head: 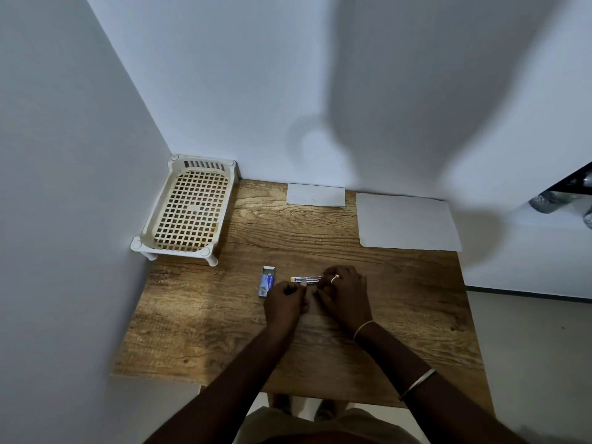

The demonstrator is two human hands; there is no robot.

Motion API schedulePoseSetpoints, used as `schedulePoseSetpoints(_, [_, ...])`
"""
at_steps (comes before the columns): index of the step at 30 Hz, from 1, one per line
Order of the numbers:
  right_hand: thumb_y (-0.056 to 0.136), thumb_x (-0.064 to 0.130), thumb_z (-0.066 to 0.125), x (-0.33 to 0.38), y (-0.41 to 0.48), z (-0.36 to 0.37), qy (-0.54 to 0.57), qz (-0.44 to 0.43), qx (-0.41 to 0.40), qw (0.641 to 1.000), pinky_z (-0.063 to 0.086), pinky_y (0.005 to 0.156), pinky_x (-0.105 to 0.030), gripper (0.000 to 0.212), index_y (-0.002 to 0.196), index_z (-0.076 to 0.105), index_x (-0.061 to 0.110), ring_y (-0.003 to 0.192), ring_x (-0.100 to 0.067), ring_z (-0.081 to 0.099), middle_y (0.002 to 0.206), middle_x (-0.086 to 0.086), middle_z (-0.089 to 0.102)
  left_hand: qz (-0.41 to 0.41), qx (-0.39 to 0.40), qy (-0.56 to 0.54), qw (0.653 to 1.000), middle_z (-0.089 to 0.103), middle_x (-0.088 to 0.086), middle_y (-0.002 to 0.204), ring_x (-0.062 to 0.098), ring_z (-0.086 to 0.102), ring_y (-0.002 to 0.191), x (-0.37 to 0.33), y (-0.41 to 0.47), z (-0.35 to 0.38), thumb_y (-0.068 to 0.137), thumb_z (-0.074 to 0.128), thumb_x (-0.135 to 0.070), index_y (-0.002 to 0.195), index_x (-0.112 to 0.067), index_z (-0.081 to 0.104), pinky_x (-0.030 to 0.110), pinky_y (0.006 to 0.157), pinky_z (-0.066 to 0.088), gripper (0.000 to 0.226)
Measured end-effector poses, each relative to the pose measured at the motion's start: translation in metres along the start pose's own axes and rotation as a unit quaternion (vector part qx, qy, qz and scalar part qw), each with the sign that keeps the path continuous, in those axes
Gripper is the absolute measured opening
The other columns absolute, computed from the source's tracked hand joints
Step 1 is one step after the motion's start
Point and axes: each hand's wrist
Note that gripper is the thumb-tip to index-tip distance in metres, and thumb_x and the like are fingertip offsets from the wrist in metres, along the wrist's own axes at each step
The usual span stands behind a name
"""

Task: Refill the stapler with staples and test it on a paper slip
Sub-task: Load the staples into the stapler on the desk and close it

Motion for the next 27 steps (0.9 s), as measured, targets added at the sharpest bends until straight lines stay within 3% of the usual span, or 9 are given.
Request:
schedulePoseSetpoints(5, [0.08, 0.024, 0.077, 0.001, -0.001, -0.002, -0.017, -0.014, -0.003, 1.0, 0.044, 0.082, -0.044, 0.013, 0.093, 0.073, 0.024, 0.103, -0.027, 0.058, 0.108, 0.003, 0.068, 0.019, -0.056, 0.0, 0.998, 0.075, 0.017, 0.078, 0.016, 0.066, 0.06, 0.003, 0.001, -0.01, 0.099, 0.065, -0.024, 0.087, -0.003, 0.071, 0.014, 0.051, 0.05, 0.025])
schedulePoseSetpoints(10, [0.079, 0.026, 0.077, 0.014, 0.003, -0.002, -0.072, -0.058, 0.008, 0.996, 0.043, 0.088, -0.045, 0.017, 0.096, 0.077, 0.025, 0.114, -0.028, 0.058, 0.118, -0.001, 0.068, 0.014, -0.068, -0.029, 0.997, 0.074, 0.012, 0.078, 0.017, 0.068, 0.061, 0.003, 0.003, -0.012, 0.101, 0.061, -0.021, 0.087, -0.01, 0.07, 0.039, 0.066, 0.061, 0.02])
schedulePoseSetpoints(15, [0.078, 0.042, 0.074, 0.024, 0.007, 0.001, -0.14, -0.052, 0.047, 0.988, 0.039, 0.097, -0.05, 0.021, 0.091, 0.078, 0.025, 0.124, -0.028, 0.053, 0.128, 0.0, 0.065, 0.015, -0.085, -0.03, 0.996, 0.072, 0.008, 0.073, 0.009, 0.063, 0.051, 0.003, 0.005, -0.013, 0.103, 0.058, -0.02, 0.087, -0.006, 0.07, 0.022, 0.049, 0.054, 0.024])
schedulePoseSetpoints(20, [0.078, 0.048, 0.073, 0.029, 0.013, 0.005, -0.143, -0.031, 0.044, 0.988, 0.037, 0.095, -0.048, 0.027, 0.093, 0.075, 0.026, 0.121, -0.028, 0.053, 0.126, 0.001, 0.064, 0.019, -0.085, -0.035, 0.996, 0.071, 0.009, 0.074, 0.008, 0.062, 0.051, 0.001, 0.004, -0.016, 0.102, 0.058, -0.018, 0.089, -0.004, 0.069, 0.018, 0.047, 0.051, 0.022])
schedulePoseSetpoints(27, [0.083, 0.032, 0.075, 0.033, 0.016, 0.005, -0.086, -0.022, 0.018, 0.996, 0.037, 0.095, -0.047, 0.013, 0.092, 0.078, 0.023, 0.12, -0.03, 0.054, 0.122, -0.001, 0.067, 0.053, -0.075, 0.001, 0.996, 0.072, 0.008, 0.072, 0.005, 0.063, 0.052, 0.001, 0.003, -0.018, 0.101, 0.06, -0.02, 0.085, -0.007, 0.07, 0.012, 0.047, 0.047, 0.024])
Point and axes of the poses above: each hand's wrist, its own y-axis towards the middle knuckle, its own z-axis out of the palm, x = y × z
